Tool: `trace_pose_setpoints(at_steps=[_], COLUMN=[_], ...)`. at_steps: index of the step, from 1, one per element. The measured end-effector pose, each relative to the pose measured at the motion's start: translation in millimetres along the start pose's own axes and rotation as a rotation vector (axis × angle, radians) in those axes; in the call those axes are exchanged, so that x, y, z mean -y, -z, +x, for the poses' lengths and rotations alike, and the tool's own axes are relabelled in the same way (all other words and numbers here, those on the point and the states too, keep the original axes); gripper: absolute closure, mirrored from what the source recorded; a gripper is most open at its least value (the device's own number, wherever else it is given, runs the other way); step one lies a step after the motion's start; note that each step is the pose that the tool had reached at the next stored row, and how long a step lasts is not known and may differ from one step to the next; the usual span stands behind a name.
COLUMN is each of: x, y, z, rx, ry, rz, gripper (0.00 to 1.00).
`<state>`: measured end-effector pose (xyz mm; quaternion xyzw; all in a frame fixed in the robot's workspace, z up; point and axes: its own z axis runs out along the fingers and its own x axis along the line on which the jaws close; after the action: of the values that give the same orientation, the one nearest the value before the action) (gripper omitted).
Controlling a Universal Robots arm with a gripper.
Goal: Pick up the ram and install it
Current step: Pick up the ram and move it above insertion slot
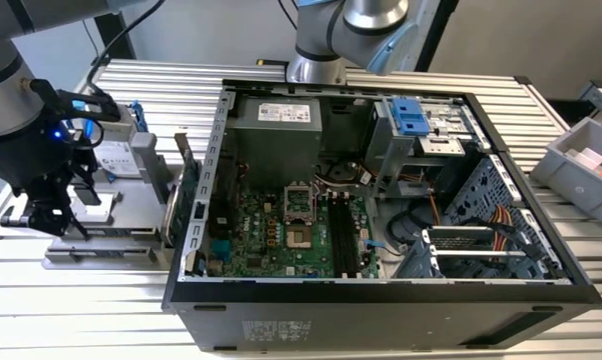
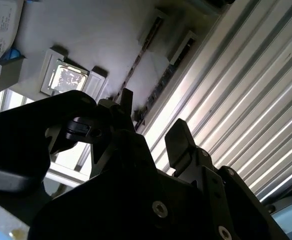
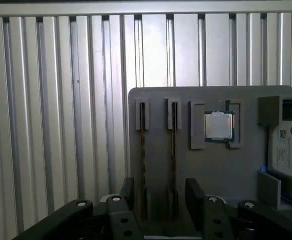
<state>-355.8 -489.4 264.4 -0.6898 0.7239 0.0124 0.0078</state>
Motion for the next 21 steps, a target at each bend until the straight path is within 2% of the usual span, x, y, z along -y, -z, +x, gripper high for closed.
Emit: trace_pose_setpoints(at_steps=[12, 21], x=[0.0, 0.0], y=[-2.9, -7.4], z=[0.1, 0.2], rx=[0.0001, 0.0004], ry=[-0.003, -0.003], rz=[0.0004, 0.008], gripper=[0.0, 0.0])
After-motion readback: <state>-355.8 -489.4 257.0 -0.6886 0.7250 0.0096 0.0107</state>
